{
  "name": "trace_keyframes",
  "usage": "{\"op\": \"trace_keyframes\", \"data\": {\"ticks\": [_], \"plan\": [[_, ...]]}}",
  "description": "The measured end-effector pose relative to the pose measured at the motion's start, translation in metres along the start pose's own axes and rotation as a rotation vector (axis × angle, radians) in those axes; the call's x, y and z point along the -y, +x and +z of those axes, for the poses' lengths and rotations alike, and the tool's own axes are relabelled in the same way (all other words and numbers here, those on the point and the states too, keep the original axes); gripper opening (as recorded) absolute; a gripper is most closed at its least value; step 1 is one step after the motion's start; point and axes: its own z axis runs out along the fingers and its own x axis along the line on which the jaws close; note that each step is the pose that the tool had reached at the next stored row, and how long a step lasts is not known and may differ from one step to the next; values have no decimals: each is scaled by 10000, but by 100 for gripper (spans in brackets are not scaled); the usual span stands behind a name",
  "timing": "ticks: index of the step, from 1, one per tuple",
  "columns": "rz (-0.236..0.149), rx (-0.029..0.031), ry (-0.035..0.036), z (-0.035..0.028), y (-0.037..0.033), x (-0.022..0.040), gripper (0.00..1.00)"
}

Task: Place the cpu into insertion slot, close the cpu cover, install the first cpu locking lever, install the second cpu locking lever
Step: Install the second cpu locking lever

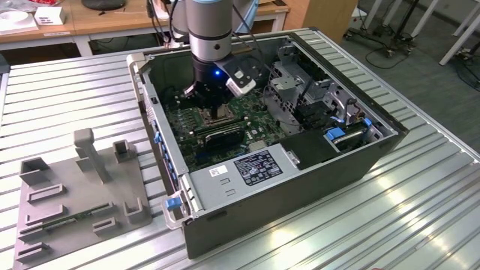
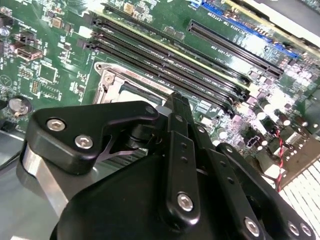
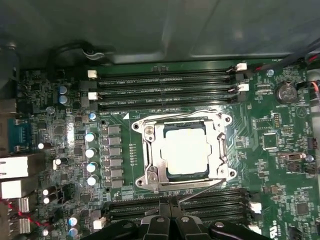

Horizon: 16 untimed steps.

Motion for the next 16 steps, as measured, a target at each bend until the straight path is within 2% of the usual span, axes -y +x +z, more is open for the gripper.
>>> {"op": "trace_keyframes", "data": {"ticks": [10, 16], "plan": [[14, 1, 0, 160, 107, 9, 11], [35, 1, 3, 210, 161, 15, 11]]}}
